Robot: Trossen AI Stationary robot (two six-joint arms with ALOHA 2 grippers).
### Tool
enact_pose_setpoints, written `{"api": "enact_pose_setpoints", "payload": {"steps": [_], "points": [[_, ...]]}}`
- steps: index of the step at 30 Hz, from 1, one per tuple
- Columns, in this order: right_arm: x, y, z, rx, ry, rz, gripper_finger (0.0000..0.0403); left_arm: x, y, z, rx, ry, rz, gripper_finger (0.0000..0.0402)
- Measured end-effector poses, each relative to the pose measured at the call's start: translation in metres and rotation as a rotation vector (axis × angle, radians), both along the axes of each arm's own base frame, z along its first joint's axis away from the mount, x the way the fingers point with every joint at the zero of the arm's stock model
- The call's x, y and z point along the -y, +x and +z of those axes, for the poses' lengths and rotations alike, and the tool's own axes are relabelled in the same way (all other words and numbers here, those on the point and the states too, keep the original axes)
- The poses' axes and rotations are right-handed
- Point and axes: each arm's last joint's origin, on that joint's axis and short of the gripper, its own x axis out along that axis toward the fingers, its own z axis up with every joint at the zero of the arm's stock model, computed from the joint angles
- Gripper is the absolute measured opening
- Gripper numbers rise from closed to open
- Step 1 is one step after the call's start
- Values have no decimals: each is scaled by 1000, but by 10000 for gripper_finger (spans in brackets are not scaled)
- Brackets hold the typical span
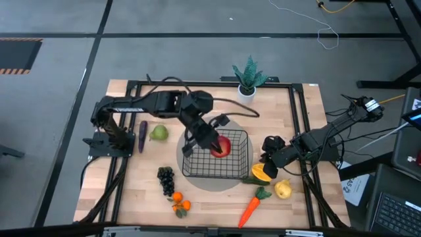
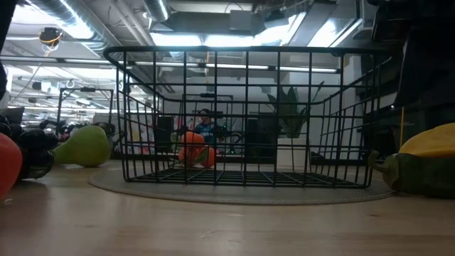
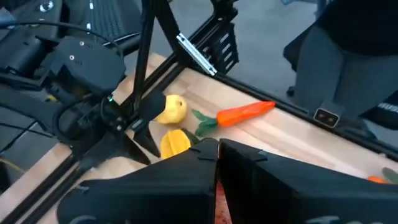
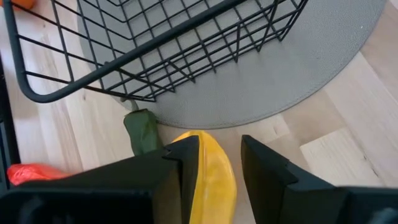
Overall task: Build produce basket
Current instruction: Put the pomegranate into the black wire basket, then put the green pear into the black wire basket
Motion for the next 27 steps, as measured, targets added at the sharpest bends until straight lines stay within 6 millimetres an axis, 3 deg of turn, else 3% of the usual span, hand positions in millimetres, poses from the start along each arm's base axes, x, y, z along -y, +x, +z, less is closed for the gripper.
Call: {"api": "enact_pose_setpoints", "payload": {"steps": [8,13,22,27], "points": [[0,0,0,-1,1,1,110,-22,2,-1,-55,-26,230,0],[0,0,0,-1,2,1,110,-21,1,-2,-78,-40,240,2],[0,0,0,-2,2,1,110,-22,1,-3,-81,-32,265,59],[0,0,0,-1,3,1,110,-24,1,-3,-78,5,329,65]]}}
